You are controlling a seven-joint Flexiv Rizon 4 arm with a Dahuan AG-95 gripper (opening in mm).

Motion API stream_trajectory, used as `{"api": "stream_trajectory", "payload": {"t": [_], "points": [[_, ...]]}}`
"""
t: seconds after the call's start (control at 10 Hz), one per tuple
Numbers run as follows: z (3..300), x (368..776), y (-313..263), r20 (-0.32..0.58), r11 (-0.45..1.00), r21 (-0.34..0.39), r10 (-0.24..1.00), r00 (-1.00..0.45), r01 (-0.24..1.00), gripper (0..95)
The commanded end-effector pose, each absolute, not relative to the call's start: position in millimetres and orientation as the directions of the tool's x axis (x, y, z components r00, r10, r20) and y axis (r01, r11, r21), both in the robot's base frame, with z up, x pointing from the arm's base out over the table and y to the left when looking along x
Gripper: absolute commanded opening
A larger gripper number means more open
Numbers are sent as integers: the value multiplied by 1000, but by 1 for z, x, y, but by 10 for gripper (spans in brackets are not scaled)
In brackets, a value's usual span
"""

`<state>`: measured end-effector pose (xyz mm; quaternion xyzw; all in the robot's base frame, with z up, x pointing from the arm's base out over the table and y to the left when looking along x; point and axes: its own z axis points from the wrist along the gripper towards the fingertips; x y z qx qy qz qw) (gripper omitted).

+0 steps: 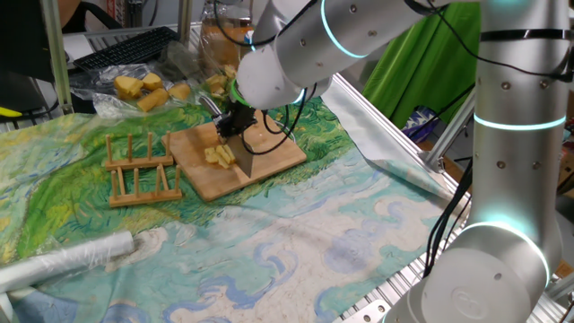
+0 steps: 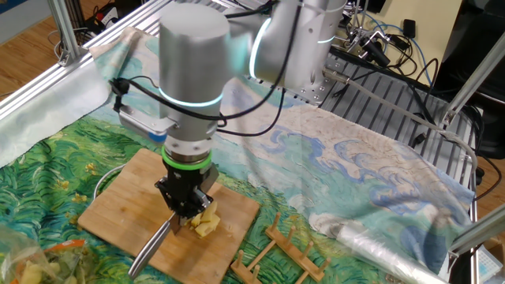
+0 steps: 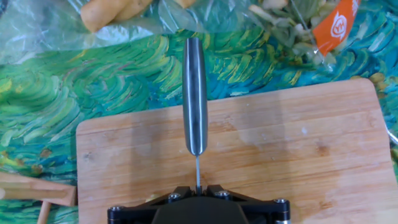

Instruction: Chop the potatoes

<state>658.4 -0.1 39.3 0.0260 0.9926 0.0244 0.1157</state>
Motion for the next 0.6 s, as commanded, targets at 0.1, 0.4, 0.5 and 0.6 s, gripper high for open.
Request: {"api": "stream_trajectory", "payload": {"t": [0.1, 0.4, 0.5, 0.6], "points": [[52, 659, 2, -241, 997, 77, 47, -969, 30, 0], [35, 663, 4, -320, 996, 83, 56, -946, 31, 0], [31, 666, 4, -363, 996, 77, 66, -929, 41, 0], [34, 665, 4, -369, 995, 86, 77, -926, 48, 0]]}}
